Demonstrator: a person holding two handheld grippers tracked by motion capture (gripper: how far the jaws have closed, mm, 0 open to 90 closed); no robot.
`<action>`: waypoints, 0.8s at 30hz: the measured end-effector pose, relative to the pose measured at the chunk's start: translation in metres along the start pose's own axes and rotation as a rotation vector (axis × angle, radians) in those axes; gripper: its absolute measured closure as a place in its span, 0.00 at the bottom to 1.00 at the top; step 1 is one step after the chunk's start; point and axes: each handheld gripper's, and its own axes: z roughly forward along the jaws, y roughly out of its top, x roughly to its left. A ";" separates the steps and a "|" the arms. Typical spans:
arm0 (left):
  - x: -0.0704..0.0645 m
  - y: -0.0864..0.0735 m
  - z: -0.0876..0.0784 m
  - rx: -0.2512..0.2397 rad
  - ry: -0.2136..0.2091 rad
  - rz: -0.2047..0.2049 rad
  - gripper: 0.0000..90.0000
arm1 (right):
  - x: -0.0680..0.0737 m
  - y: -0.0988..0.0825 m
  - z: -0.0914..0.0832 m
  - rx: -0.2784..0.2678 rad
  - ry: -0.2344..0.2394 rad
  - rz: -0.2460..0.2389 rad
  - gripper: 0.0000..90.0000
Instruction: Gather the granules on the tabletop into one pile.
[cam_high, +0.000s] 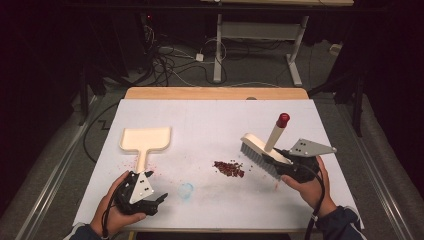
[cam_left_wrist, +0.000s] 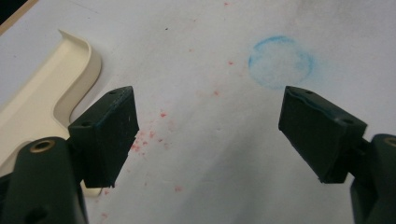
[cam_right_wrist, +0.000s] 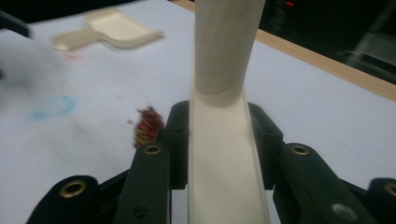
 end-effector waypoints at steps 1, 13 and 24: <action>0.000 0.000 0.000 0.001 0.000 0.004 0.21 | 0.003 -0.004 -0.002 0.013 -0.047 -0.005 0.75; -0.003 0.005 0.003 -0.005 -0.005 0.009 0.21 | 0.058 -0.024 0.027 0.124 -0.283 0.066 0.75; -0.002 0.006 0.003 -0.009 -0.007 0.006 0.21 | 0.086 -0.008 0.055 0.102 -0.344 0.090 0.75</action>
